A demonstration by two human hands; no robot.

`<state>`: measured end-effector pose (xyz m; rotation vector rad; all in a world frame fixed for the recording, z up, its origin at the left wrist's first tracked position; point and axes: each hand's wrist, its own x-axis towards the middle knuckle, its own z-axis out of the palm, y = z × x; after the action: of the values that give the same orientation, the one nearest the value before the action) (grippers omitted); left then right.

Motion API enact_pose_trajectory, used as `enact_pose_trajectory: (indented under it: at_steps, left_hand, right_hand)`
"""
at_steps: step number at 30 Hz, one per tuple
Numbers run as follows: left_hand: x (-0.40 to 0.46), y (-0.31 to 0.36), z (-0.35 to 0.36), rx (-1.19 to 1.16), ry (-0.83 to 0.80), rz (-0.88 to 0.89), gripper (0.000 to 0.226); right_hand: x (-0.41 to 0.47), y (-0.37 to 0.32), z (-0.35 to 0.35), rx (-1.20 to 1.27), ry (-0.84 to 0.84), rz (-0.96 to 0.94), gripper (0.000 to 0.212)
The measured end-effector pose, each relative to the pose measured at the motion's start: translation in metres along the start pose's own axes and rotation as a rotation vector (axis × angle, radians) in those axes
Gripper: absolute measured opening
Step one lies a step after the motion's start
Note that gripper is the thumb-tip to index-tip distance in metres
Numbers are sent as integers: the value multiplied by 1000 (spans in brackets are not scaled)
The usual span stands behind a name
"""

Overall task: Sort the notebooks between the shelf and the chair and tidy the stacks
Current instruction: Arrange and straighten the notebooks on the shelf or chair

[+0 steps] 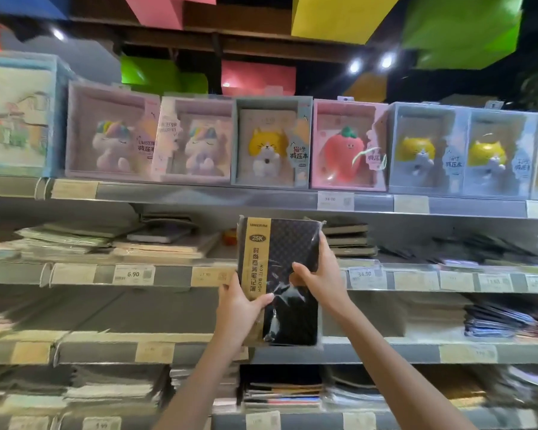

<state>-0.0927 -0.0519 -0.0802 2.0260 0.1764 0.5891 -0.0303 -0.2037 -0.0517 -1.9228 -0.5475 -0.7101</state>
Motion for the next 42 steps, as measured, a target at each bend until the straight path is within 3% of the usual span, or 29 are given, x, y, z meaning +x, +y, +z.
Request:
enact_pose_trajectory:
  at_steps: [5,11,16,20,24,30,32,34,37,42]
  left_hand:
    - [32,4,2,105,3,-117,83]
    - [43,7,4,294,-27,-180,77]
    - [56,21,-7,351,-122,-192,60]
    - [62,39,-19,438,-262,-181,66]
    - [69,49,-28,434,-325,-165,69]
    - [68,52,-26,469,-264,-164,72]
    - [72,55,-30,410,-214,-184,89]
    - [77,58,-37,349,-137,-157,101]
    - [82,61,-47,244,2,-51,91]
    - [58,45,-47,-309,56,18,59]
  right_hand:
    - [34,16,16,116,-150,59,75]
    - [39,22,17,121,-223,92,89]
    - [-7,26,5,-57,-217,-72,78]
    - [-70,46,8,-222,-190,-267,67]
    - [-95,57,15,-432,-48,-518,94]
    - [-96,68,29,-626,23,-613,104]
    - [-89,61,29,-687,34,-617,103]
    - [-78,49,29,-717,94,-656,88]
    - [-55,30,29,-685,177,-646,85]
    - [-14,7,26,-581,210,-533,106]
